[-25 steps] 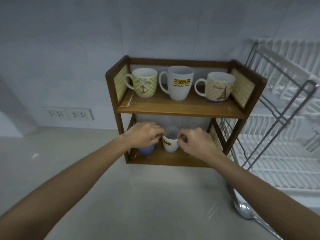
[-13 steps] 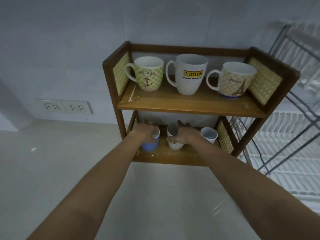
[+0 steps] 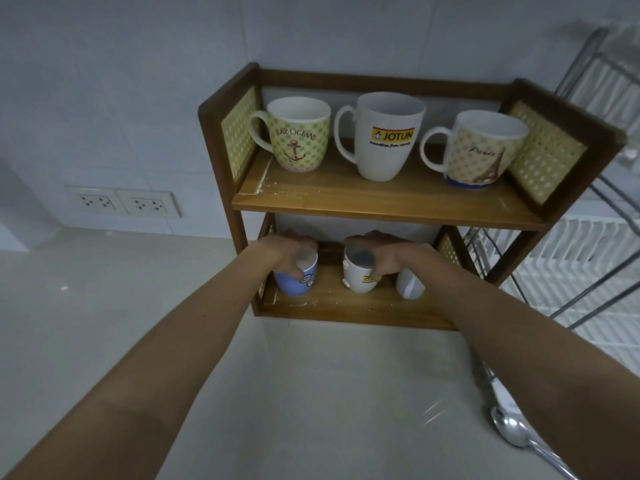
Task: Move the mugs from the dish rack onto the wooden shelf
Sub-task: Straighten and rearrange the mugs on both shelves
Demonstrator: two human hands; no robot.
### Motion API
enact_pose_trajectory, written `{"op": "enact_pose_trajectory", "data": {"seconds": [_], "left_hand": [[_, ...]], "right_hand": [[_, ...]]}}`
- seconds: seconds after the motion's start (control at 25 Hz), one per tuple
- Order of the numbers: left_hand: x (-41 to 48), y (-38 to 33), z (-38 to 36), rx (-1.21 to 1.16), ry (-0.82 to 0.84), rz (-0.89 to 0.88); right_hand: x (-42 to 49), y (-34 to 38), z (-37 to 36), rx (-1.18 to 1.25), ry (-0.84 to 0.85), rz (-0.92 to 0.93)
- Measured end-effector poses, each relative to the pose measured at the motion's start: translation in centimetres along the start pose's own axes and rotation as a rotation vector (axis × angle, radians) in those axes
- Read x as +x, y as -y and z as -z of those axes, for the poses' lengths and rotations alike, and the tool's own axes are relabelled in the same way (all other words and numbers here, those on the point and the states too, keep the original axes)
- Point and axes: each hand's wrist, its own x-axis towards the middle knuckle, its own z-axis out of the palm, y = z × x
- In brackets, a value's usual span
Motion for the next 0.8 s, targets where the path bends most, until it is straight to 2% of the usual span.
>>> {"op": "enact_pose_trajectory", "data": {"seconds": [0.12, 0.24, 0.28, 0.32, 0.4, 0.48, 0.6, 0.72, 0.8], "left_hand": [[0.6, -1.5, -0.5, 0.163, -0.027, 0.123], [0.9, -3.2, -0.4, 0.197, -0.025, 0.324], [0.8, -3.4, 0.0, 0.227, -0.014, 0.335], [0.8, -3.3, 0.3, 0.249, 0.011, 0.282], [0.6, -2.8, 1.3, 0.2, 0.154, 0.067], [0.6, -2.2, 1.8, 0.103, 0.256, -0.027], [1.0, -2.0, 1.3, 0.148, 0.165, -0.039], [1.5, -2.0, 0.0, 0.204, 0.013, 0.045], [1.7, -1.8, -0.4, 0.225, -0.022, 0.073]], "right_hand": [[0.2, -0.1, 0.1, 0.033, 0.005, -0.029], [0.2, 0.2, -0.1, 0.027, -0.021, -0.07], [0.2, 0.4, -0.2, 0.009, -0.023, -0.072], [0.2, 0.5, -0.1, -0.015, -0.02, -0.066], [0.3, 0.8, 0.2, -0.049, -0.013, -0.041], [0.5, 1.0, 0.7, -0.083, -0.013, -0.021], [0.6, 1.3, 0.9, -0.122, -0.013, -0.032], [0.5, 0.9, 0.6, -0.093, -0.02, -0.04], [0.4, 0.8, 0.4, -0.061, -0.035, -0.036]]}}
